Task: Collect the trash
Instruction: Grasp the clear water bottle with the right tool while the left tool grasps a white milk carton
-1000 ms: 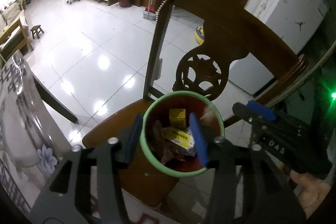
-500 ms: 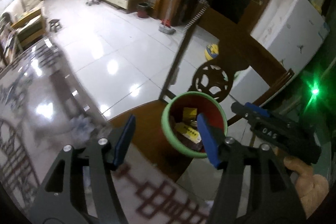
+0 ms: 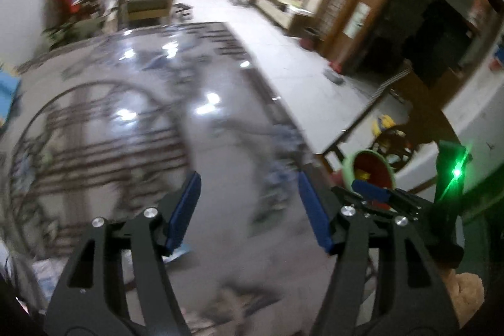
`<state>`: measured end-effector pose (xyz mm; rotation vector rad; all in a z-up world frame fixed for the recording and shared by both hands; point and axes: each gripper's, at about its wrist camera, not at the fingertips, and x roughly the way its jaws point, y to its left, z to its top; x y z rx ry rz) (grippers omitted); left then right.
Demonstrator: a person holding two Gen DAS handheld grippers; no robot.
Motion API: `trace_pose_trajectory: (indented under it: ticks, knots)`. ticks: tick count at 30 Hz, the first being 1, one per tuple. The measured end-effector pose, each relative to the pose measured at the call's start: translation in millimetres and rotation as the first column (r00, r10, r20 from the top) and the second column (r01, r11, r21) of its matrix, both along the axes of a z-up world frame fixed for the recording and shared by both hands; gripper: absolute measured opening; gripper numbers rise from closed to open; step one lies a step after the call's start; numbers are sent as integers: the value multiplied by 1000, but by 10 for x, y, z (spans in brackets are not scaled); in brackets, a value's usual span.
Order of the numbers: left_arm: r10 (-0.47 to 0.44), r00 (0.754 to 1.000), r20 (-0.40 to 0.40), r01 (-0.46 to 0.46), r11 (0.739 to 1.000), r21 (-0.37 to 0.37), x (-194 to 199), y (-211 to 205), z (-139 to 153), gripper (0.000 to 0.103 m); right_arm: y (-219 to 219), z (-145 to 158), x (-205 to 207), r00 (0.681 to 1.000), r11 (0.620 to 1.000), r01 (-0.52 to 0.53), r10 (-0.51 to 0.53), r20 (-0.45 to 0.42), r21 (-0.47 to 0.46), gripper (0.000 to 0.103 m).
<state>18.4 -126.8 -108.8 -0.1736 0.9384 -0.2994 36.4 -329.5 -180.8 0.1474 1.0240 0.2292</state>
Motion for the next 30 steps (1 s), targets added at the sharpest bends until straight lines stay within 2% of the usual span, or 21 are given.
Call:
trace_pose_trajectory:
  ticks: [3, 5, 8, 9, 13, 15, 18, 20, 22, 25, 26, 28, 30]
  knots:
    - [73, 997, -21, -72, 997, 17, -141, 458, -87, 66, 512, -47, -18, 995, 995, -95, 95, -15, -5, 61]
    - [120, 992, -35, -119, 992, 31, -249, 771, -168, 70, 873, -68, -70, 986, 986, -164, 164, -26, -10, 62]
    - [206, 975, -82, -201, 977, 66, -413, 1228, -381, 70, 1280, -82, -192, 965, 966, -259, 259, -48, -4, 62]
    - [249, 962, -110, -241, 967, 79, -476, 1438, -484, 70, 1447, -99, -257, 951, 953, -303, 302, -60, -1, 62]
    - [355, 921, -161, -339, 933, 116, -657, 1955, -712, 70, 1991, -178, -553, 880, 888, -459, 461, -118, 46, 62]
    - [397, 902, -170, -379, 916, 130, -733, 2192, -764, 70, 2301, -241, -736, 825, 839, -536, 544, -154, 92, 62]
    - [425, 888, -174, -406, 904, 133, -786, 2440, -817, 70, 2738, -443, -968, 731, 767, -621, 642, -231, 165, 66]
    - [438, 882, -175, -422, 898, 122, -804, 2548, -820, 70, 2946, -580, -1057, 688, 740, -646, 671, -276, 189, 66]
    - [448, 878, -169, -435, 894, 112, -829, 2634, -808, 70, 3119, -708, -1147, 652, 715, -681, 690, -315, 157, 66]
    - [446, 880, -160, -433, 894, 114, -868, 2693, -795, 70, 3243, -859, -1194, 642, 707, -702, 680, -355, 84, 65]
    - [445, 881, -162, -431, 895, 113, -869, 2677, -801, 70, 3260, -899, -1202, 646, 710, -701, 671, -363, 65, 52]
    - [443, 880, -172, -430, 896, 107, -896, 2699, -839, 70, 3219, -913, -1185, 657, 721, -688, 665, -354, 78, 51]
    - [440, 879, -186, -428, 898, 104, -916, 2698, -891, 70, 3173, -866, -1133, 691, 742, -668, 643, -331, 46, 48]
